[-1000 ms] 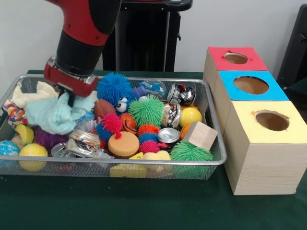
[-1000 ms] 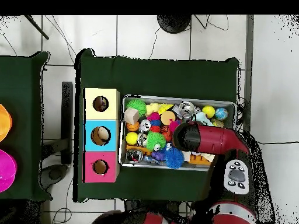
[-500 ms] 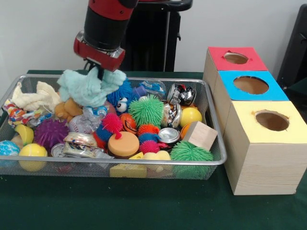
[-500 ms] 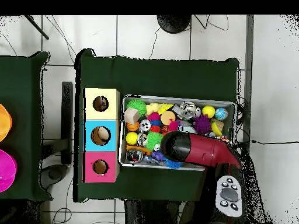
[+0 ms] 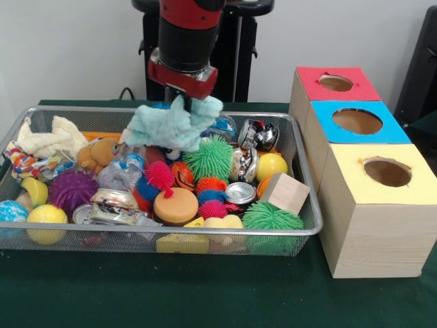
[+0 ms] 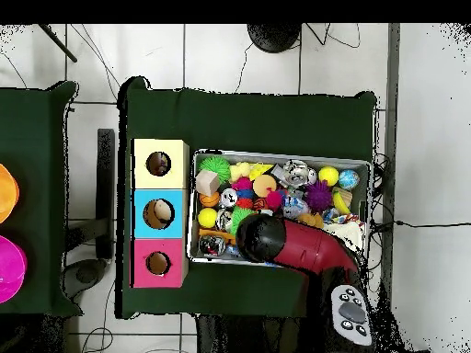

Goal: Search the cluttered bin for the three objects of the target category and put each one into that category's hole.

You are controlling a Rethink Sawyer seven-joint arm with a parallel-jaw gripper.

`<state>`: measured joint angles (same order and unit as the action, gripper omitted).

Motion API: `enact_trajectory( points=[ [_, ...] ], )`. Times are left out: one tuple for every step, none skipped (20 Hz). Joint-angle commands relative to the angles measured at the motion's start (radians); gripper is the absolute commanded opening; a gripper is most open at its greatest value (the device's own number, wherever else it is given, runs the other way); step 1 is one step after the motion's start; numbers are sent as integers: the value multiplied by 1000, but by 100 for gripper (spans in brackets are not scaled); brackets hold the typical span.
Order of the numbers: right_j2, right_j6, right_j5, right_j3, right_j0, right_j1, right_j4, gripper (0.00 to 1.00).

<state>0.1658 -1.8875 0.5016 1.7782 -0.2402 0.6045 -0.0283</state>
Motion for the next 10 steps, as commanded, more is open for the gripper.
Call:
enact_trajectory(
  points=[
    [-186,-208,-127,187,-60,-38,133,0],
    [-190,-211,-137,197,-65,-44,142,0],
    [-194,-214,-141,204,-63,-44,151,0],
    [-196,-215,-159,211,-65,-50,153,0],
    [-194,-219,-160,215,-59,-51,160,0],
    [-191,-224,-176,221,-54,-60,162,0],
    [-188,-226,-184,223,-49,-63,165,0],
    [-193,-230,-206,231,-49,-76,169,0],
    [-196,-234,-220,237,-48,-80,176,0],
    [-201,-238,-227,240,-49,-85,186,0]
  ],
)
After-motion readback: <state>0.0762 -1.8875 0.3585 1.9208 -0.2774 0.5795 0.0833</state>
